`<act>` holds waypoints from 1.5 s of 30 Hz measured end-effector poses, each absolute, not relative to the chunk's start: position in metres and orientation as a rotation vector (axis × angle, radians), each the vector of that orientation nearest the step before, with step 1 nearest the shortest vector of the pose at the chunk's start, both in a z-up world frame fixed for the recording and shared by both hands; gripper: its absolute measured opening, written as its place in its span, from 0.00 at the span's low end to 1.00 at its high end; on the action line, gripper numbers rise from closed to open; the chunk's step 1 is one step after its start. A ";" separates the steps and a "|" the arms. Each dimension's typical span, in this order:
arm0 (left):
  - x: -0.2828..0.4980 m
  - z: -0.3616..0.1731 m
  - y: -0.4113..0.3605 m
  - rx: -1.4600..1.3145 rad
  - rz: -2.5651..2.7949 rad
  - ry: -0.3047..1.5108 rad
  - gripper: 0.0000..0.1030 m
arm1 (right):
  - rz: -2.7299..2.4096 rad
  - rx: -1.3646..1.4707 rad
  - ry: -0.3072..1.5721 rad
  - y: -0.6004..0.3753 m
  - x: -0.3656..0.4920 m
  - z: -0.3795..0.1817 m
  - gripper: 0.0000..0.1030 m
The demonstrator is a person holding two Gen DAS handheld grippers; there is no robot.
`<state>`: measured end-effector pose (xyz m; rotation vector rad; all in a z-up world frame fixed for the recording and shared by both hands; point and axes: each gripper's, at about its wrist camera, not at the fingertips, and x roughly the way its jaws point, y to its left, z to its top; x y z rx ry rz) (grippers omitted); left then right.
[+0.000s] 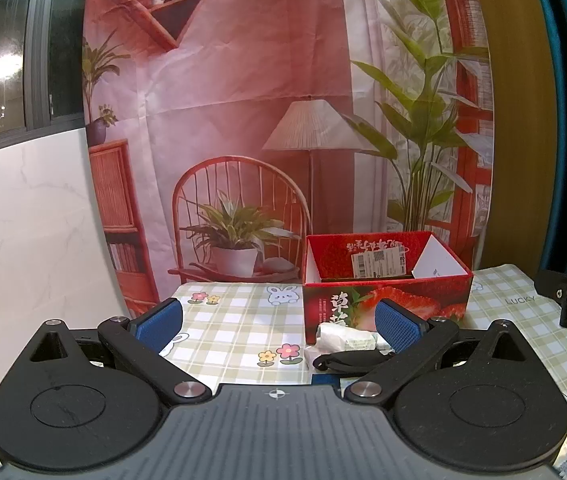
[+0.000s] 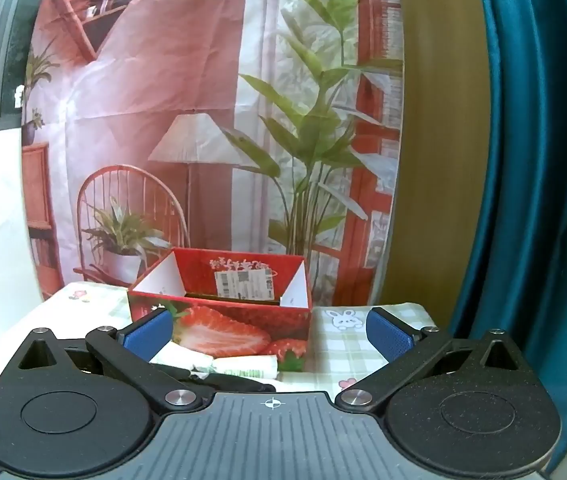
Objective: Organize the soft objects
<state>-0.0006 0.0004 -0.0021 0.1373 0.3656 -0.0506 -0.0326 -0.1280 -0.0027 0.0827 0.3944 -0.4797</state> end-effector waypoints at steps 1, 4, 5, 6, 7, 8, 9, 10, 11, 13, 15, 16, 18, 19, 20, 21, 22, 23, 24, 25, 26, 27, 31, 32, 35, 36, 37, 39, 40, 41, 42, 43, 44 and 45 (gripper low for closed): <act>-0.001 -0.002 0.000 0.135 -0.053 0.367 1.00 | -0.479 0.095 0.391 -0.129 -0.033 -0.002 1.00; -0.001 -0.002 0.001 0.132 -0.058 0.369 1.00 | -0.482 0.115 0.385 -0.133 -0.036 -0.002 1.00; -0.001 -0.002 0.001 0.131 -0.059 0.370 1.00 | -0.482 0.120 0.385 -0.133 -0.036 -0.002 1.00; -0.001 -0.002 0.001 0.132 -0.060 0.369 1.00 | -0.481 0.123 0.385 -0.134 -0.036 -0.002 1.00; -0.001 -0.002 0.001 0.132 -0.061 0.368 1.00 | -0.477 0.128 0.386 -0.134 -0.036 -0.002 1.00; -0.002 -0.001 0.001 0.132 -0.061 0.367 1.00 | -0.474 0.132 0.386 -0.134 -0.037 -0.003 1.00; -0.002 -0.001 0.001 0.132 -0.062 0.368 1.00 | -0.471 0.137 0.384 -0.134 -0.038 -0.003 1.00; -0.001 -0.001 0.001 0.131 -0.063 0.369 1.00 | -0.467 0.143 0.383 -0.134 -0.038 -0.003 1.00; -0.001 -0.001 0.001 0.131 -0.064 0.370 1.00 | -0.462 0.150 0.381 -0.135 -0.039 -0.002 1.00; -0.001 -0.001 0.001 0.131 -0.065 0.370 1.00 | -0.466 0.152 0.382 -0.135 -0.039 -0.002 1.00; -0.001 -0.001 0.000 0.131 -0.066 0.372 1.00 | -0.468 0.152 0.384 -0.135 -0.039 -0.002 1.00; -0.001 -0.001 0.000 0.131 -0.067 0.372 1.00 | -0.466 0.153 0.386 -0.136 -0.039 -0.003 1.00; -0.001 -0.001 0.000 0.130 -0.067 0.372 1.00 | -0.466 0.153 0.389 -0.135 -0.039 -0.003 1.00; -0.001 -0.001 0.000 0.130 -0.066 0.372 1.00 | -0.467 0.152 0.390 -0.135 -0.039 -0.003 1.00; -0.001 -0.002 0.000 0.130 -0.066 0.372 1.00 | -0.467 0.152 0.390 -0.135 -0.039 -0.003 1.00; -0.001 -0.002 0.000 0.130 -0.066 0.372 1.00 | -0.468 0.153 0.390 -0.135 -0.039 -0.003 1.00; -0.001 -0.002 0.000 0.130 -0.066 0.373 1.00 | -0.467 0.153 0.390 -0.135 -0.039 -0.003 1.00; -0.001 -0.002 0.000 0.130 -0.066 0.373 1.00 | -0.467 0.153 0.390 -0.135 -0.039 -0.003 1.00; -0.001 -0.002 0.000 0.130 -0.066 0.373 1.00 | -0.468 0.152 0.391 -0.136 -0.038 -0.002 1.00; -0.001 -0.002 0.000 0.130 -0.066 0.373 1.00 | -0.468 0.151 0.393 -0.136 -0.037 -0.003 1.00; -0.001 -0.002 0.000 0.130 -0.067 0.374 1.00 | -0.469 0.151 0.394 -0.136 -0.037 -0.003 1.00; -0.001 -0.002 -0.001 0.130 -0.068 0.374 1.00 | -0.469 0.151 0.395 -0.136 -0.037 -0.004 1.00; -0.001 -0.003 -0.001 0.130 -0.067 0.375 1.00 | -0.470 0.150 0.398 -0.136 -0.037 -0.003 1.00; -0.001 -0.003 -0.001 0.130 -0.068 0.375 1.00 | -0.470 0.150 0.398 -0.136 -0.037 -0.004 1.00; -0.001 -0.003 -0.001 0.130 -0.068 0.376 1.00 | -0.470 0.151 0.399 -0.136 -0.037 -0.004 1.00; -0.001 -0.003 -0.001 0.130 -0.068 0.376 1.00 | -0.470 0.153 0.399 -0.136 -0.036 -0.003 1.00; -0.001 -0.003 -0.001 0.129 -0.070 0.376 1.00 | -0.470 0.153 0.399 -0.136 -0.036 -0.004 1.00; -0.002 -0.003 0.000 0.127 -0.079 0.376 1.00 | -0.469 0.153 0.399 -0.136 -0.036 -0.004 1.00; -0.002 -0.003 -0.001 0.127 -0.081 0.376 1.00 | -0.469 0.153 0.400 -0.136 -0.036 -0.004 1.00; -0.001 -0.003 0.000 0.128 -0.082 0.376 1.00 | -0.469 0.153 0.400 -0.135 -0.036 -0.004 1.00; -0.001 -0.004 0.000 0.128 -0.082 0.377 1.00 | -0.470 0.152 0.399 -0.135 -0.036 -0.004 1.00; -0.001 -0.004 0.000 0.127 -0.083 0.378 1.00 | -0.470 0.151 0.399 -0.135 -0.036 -0.004 1.00; -0.001 -0.003 0.001 0.126 -0.083 0.379 1.00 | -0.470 0.151 0.399 -0.135 -0.036 -0.004 1.00; -0.001 -0.003 0.001 0.126 -0.082 0.379 1.00 | -0.470 0.151 0.399 -0.135 -0.036 -0.003 1.00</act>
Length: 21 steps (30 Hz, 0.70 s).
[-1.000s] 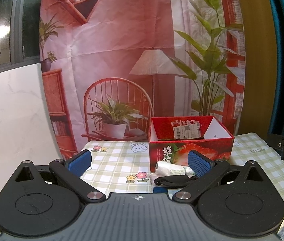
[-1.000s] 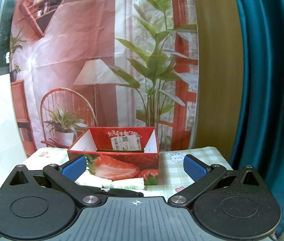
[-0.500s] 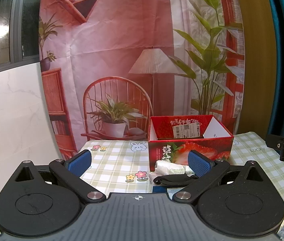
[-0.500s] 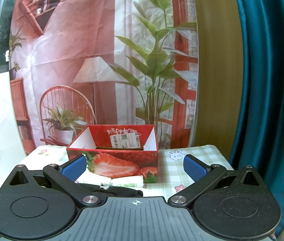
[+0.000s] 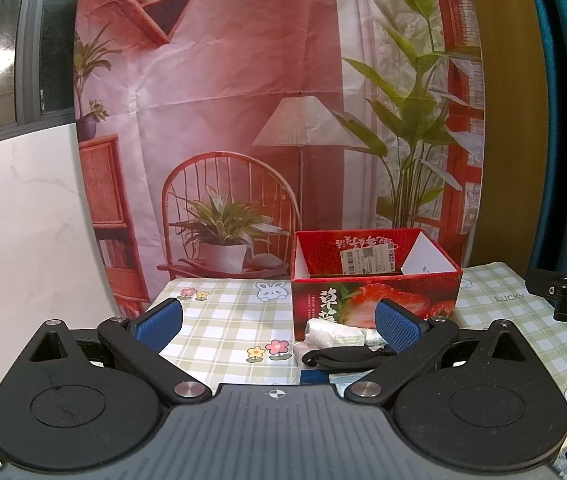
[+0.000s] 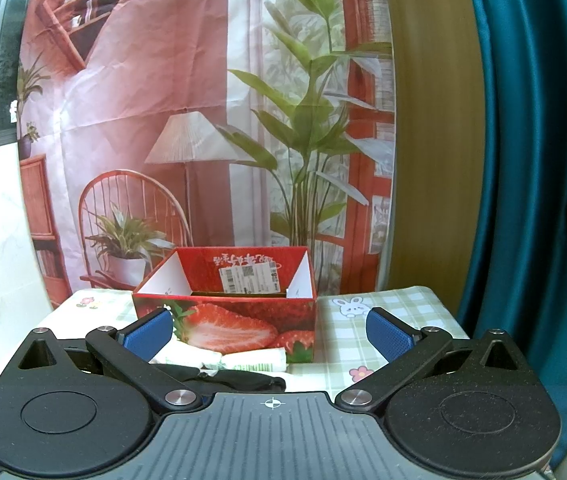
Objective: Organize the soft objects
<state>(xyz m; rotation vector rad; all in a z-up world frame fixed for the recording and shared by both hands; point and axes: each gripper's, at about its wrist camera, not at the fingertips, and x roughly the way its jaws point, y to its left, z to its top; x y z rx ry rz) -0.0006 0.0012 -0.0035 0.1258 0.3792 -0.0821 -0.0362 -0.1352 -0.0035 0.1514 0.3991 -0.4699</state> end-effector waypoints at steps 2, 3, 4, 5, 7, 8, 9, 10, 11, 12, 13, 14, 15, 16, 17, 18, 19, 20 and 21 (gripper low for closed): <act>-0.001 -0.003 0.001 0.126 -0.083 0.379 1.00 | -0.470 0.151 0.399 -0.135 -0.036 -0.004 1.00; -0.001 -0.003 0.001 0.127 -0.082 0.379 1.00 | -0.470 0.152 0.399 -0.135 -0.036 -0.003 1.00; -0.001 -0.003 0.001 0.126 -0.082 0.379 1.00 | -0.469 0.152 0.399 -0.135 -0.036 -0.004 1.00; -0.001 -0.003 0.001 0.126 -0.084 0.379 1.00 | -0.469 0.152 0.399 -0.135 -0.036 -0.003 1.00; 0.000 -0.004 0.002 0.125 -0.088 0.382 1.00 | -0.469 0.153 0.400 -0.135 -0.036 -0.003 1.00; -0.001 -0.003 0.001 0.124 -0.089 0.382 1.00 | -0.469 0.155 0.401 -0.135 -0.036 -0.003 1.00; -0.001 -0.003 0.002 0.123 -0.090 0.383 1.00 | -0.469 0.155 0.401 -0.135 -0.036 -0.004 1.00; 0.000 -0.003 0.002 0.123 -0.090 0.383 1.00 | -0.469 0.157 0.402 -0.135 -0.036 -0.004 1.00; 0.000 -0.003 0.002 0.122 -0.091 0.383 1.00 | -0.469 0.158 0.402 -0.135 -0.036 -0.004 1.00; 0.000 -0.003 0.002 0.122 -0.091 0.384 1.00 | -0.470 0.155 0.401 -0.135 -0.036 -0.004 1.00; 0.000 -0.003 0.002 0.120 -0.092 0.384 1.00 | -0.470 0.155 0.401 -0.135 -0.036 -0.004 1.00; 0.000 -0.003 0.002 0.119 -0.093 0.384 1.00 | -0.469 0.155 0.402 -0.135 -0.036 -0.004 1.00; 0.000 -0.003 0.002 0.118 -0.095 0.384 1.00 | -0.470 0.157 0.402 -0.135 -0.036 -0.004 1.00; 0.000 -0.003 0.001 0.117 -0.096 0.384 1.00 | -0.471 0.158 0.403 -0.135 -0.036 -0.004 1.00; -0.001 -0.003 0.001 0.117 -0.098 0.384 1.00 | -0.473 0.160 0.403 -0.135 -0.036 -0.005 1.00; -0.001 -0.003 0.001 0.116 -0.100 0.383 1.00 | -0.474 0.162 0.405 -0.136 -0.036 -0.005 1.00; -0.001 -0.003 0.001 0.115 -0.105 0.383 1.00 | -0.474 0.164 0.406 -0.136 -0.036 -0.006 1.00; -0.001 -0.003 0.001 0.112 -0.113 0.384 1.00 | -0.475 0.165 0.407 -0.137 -0.036 -0.007 1.00; 0.000 -0.003 0.001 0.108 -0.122 0.385 1.00 | -0.474 0.167 0.408 -0.137 -0.036 -0.007 1.00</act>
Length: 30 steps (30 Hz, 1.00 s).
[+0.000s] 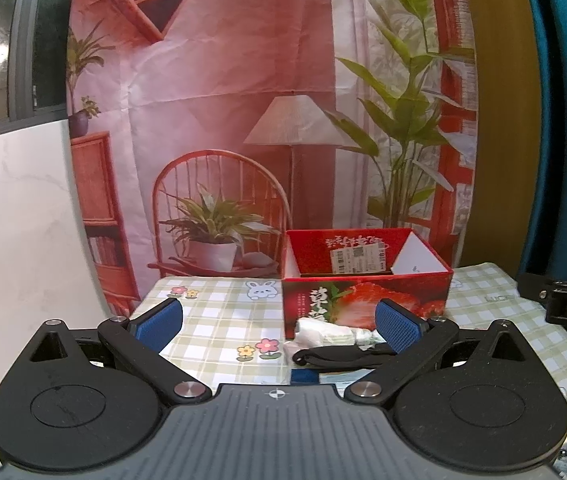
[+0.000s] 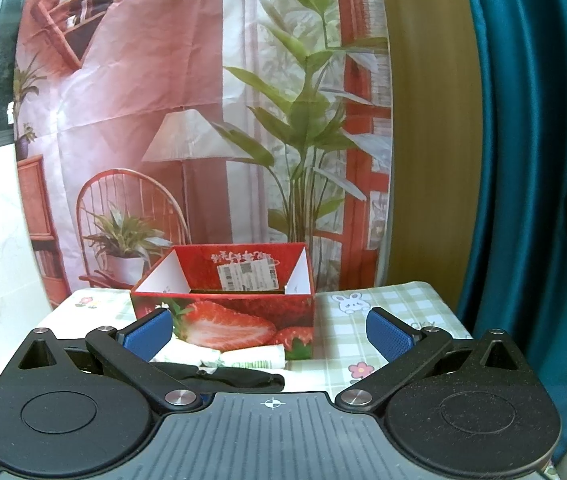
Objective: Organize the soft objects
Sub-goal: 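Lower the right tool to the blue-and-white packaged bag and close on it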
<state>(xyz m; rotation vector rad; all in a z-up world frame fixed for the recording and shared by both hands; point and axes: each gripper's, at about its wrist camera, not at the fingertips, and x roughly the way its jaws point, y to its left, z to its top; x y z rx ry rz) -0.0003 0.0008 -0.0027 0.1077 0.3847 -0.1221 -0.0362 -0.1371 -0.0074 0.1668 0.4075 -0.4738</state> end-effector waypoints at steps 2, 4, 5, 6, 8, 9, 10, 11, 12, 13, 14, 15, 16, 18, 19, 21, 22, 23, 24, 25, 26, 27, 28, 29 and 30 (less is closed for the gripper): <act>0.000 -0.003 0.001 0.099 -0.140 0.386 1.00 | -0.467 0.174 0.410 -0.138 -0.037 -0.009 1.00; 0.001 -0.005 0.001 0.096 -0.150 0.386 1.00 | -0.458 0.184 0.412 -0.138 -0.036 -0.010 1.00; 0.003 -0.005 0.001 0.098 -0.151 0.384 1.00 | -0.453 0.188 0.410 -0.138 -0.037 -0.012 1.00; 0.004 -0.006 0.001 0.104 -0.149 0.379 1.00 | -0.446 0.191 0.407 -0.138 -0.037 -0.013 1.00; 0.010 -0.009 0.001 0.129 -0.120 0.362 1.00 | -0.424 0.201 0.397 -0.139 -0.037 -0.017 1.00; 0.013 -0.012 0.001 0.141 -0.099 0.356 1.00 | -0.415 0.206 0.392 -0.139 -0.036 -0.019 1.00; 0.017 -0.016 0.002 0.151 -0.082 0.353 1.00 | -0.405 0.213 0.392 -0.140 -0.034 -0.023 1.00; 0.022 -0.020 0.003 0.153 -0.076 0.359 1.00 | -0.392 0.224 0.397 -0.141 -0.032 -0.028 1.00; 0.028 -0.024 0.005 0.151 -0.075 0.373 1.00 | -0.382 0.236 0.402 -0.142 -0.030 -0.033 1.00; 0.034 -0.028 0.007 0.146 -0.077 0.389 0.99 | -0.374 0.247 0.409 -0.143 -0.028 -0.038 1.00; 0.040 -0.034 0.009 0.140 -0.082 0.406 0.99 | -0.369 0.253 0.419 -0.145 -0.025 -0.043 1.00; 0.046 -0.039 0.010 0.140 -0.085 0.421 0.98 | -0.366 0.255 0.428 -0.145 -0.023 -0.048 1.00; 0.053 -0.046 0.010 0.142 -0.087 0.445 0.95 | -0.365 0.255 0.435 -0.145 -0.020 -0.053 1.00; 0.067 -0.058 0.010 0.145 -0.111 0.495 0.86 | -0.364 0.250 0.462 -0.146 -0.012 -0.064 1.00; 0.075 -0.065 0.010 0.143 -0.138 0.528 0.78 | -0.349 0.249 0.484 -0.146 -0.007 -0.070 1.00; 0.089 -0.078 0.010 0.126 -0.195 0.598 0.71 | -0.310 0.243 0.541 -0.145 0.006 -0.080 1.00; 0.095 -0.084 0.011 0.113 -0.208 0.625 0.69 | -0.313 0.232 0.565 -0.143 0.013 -0.085 1.00; 0.100 -0.090 0.012 0.100 -0.219 0.649 0.67 | -0.315 0.222 0.572 -0.140 0.018 -0.089 1.00; 0.105 -0.097 0.013 0.090 -0.232 0.668 0.65 | -0.307 0.213 0.575 -0.138 0.023 -0.092 1.00; 0.108 -0.101 0.014 0.083 -0.244 0.684 0.61 | -0.293 0.210 0.575 -0.136 0.027 -0.095 1.00; 0.110 -0.106 0.014 0.076 -0.257 0.702 0.57 | -0.273 0.212 0.577 -0.135 0.032 -0.097 1.00; 0.114 -0.111 0.014 0.069 -0.270 0.719 0.56 | -0.256 0.212 0.583 -0.134 0.036 -0.099 1.00; 0.118 -0.116 0.015 0.056 -0.288 0.739 0.52 | -0.234 0.208 0.594 -0.131 0.041 -0.102 0.99; 0.118 -0.123 0.015 0.042 -0.303 0.752 0.49 | -0.214 0.205 0.607 -0.128 0.044 -0.105 0.96; 0.121 -0.129 0.017 0.016 -0.320 0.769 0.46 | -0.195 0.200 0.616 -0.125 0.046 -0.109 0.94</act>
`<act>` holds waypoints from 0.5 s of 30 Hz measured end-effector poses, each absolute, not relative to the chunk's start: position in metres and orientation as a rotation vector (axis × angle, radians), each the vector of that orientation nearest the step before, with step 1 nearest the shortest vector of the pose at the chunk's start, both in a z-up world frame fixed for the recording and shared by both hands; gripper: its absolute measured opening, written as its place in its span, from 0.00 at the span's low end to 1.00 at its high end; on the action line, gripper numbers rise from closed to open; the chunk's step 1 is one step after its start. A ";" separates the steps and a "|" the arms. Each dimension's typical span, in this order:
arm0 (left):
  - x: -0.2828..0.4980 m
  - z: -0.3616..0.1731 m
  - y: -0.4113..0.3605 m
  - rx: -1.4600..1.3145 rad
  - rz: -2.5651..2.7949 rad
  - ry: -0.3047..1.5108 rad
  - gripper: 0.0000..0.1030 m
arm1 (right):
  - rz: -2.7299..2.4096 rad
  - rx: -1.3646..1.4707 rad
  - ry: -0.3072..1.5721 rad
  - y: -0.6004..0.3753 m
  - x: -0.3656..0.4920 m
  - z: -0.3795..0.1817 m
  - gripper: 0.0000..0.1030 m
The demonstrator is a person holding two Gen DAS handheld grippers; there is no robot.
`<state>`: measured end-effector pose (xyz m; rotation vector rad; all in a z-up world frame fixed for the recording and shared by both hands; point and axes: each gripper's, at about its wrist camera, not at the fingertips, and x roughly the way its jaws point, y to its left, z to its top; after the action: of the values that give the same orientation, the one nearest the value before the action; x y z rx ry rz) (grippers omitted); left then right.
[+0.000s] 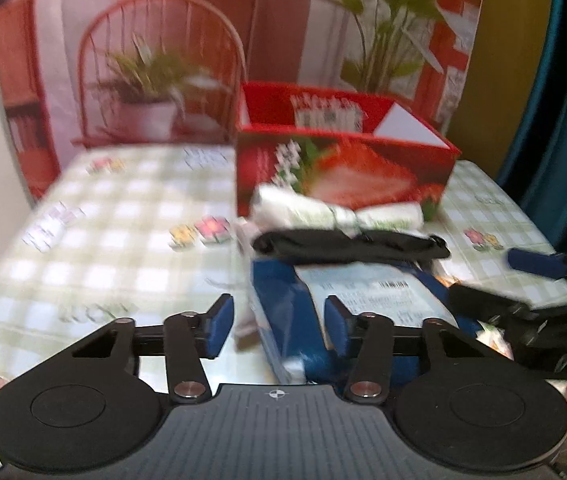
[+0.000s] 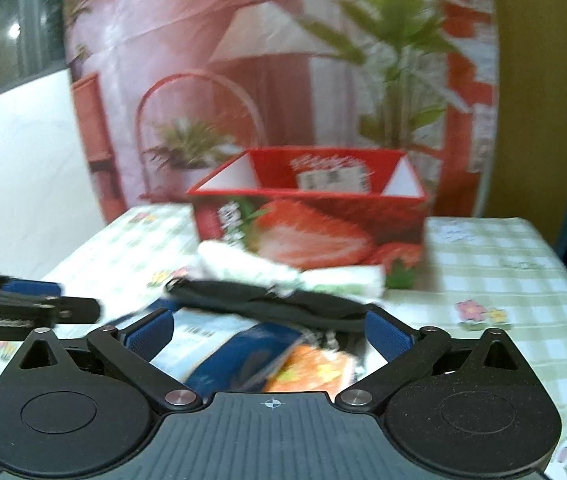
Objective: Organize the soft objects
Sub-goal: 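Lower the right tool to the blue-and-white packaged bag and close on it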
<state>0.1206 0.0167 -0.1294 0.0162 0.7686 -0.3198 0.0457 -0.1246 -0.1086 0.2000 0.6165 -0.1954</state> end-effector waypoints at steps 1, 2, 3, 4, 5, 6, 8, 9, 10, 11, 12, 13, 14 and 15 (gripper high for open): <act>0.122 -0.136 0.018 -0.015 -0.333 0.782 0.40 | -0.173 0.196 0.630 -0.121 0.047 -0.111 0.87; 0.124 -0.142 0.021 -0.058 -0.345 0.798 0.38 | -0.141 0.189 0.641 -0.117 0.049 -0.116 0.75; 0.124 -0.148 0.024 -0.110 -0.356 0.812 0.38 | -0.117 0.183 0.649 -0.113 0.050 -0.120 0.69; 0.125 -0.153 0.027 -0.145 -0.365 0.818 0.38 | -0.100 0.178 0.659 -0.110 0.049 -0.123 0.61; 0.123 -0.156 0.026 -0.163 -0.372 0.817 0.38 | -0.083 0.177 0.673 -0.106 0.049 -0.127 0.58; 0.122 -0.159 0.026 -0.171 -0.379 0.814 0.38 | -0.067 0.183 0.681 -0.104 0.048 -0.130 0.57; 0.119 -0.161 0.025 -0.179 -0.389 0.810 0.38 | -0.050 0.199 0.682 -0.104 0.045 -0.133 0.53; 0.118 -0.161 0.025 -0.186 -0.393 0.811 0.38 | -0.045 0.209 0.685 -0.106 0.043 -0.133 0.52; 0.118 -0.162 0.026 -0.196 -0.396 0.813 0.38 | -0.041 0.221 0.686 -0.108 0.042 -0.133 0.50; 0.117 -0.162 0.027 -0.203 -0.396 0.816 0.38 | -0.038 0.231 0.686 -0.109 0.041 -0.132 0.49; 0.115 -0.162 0.028 -0.210 -0.393 0.816 0.38 | -0.037 0.238 0.688 -0.110 0.040 -0.132 0.49; 0.114 -0.161 0.030 -0.215 -0.386 0.819 0.38 | -0.036 0.241 0.688 -0.111 0.038 -0.132 0.47; 0.112 -0.160 0.032 -0.221 -0.379 0.820 0.38 | -0.032 0.244 0.688 -0.111 0.038 -0.131 0.45; 0.112 -0.160 0.034 -0.232 -0.373 0.825 0.38 | -0.028 0.248 0.689 -0.111 0.037 -0.131 0.44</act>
<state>0.1116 0.0338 -0.1599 -0.2324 0.8249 -0.3734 0.0366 -0.1110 -0.1312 0.2480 0.6887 -0.0278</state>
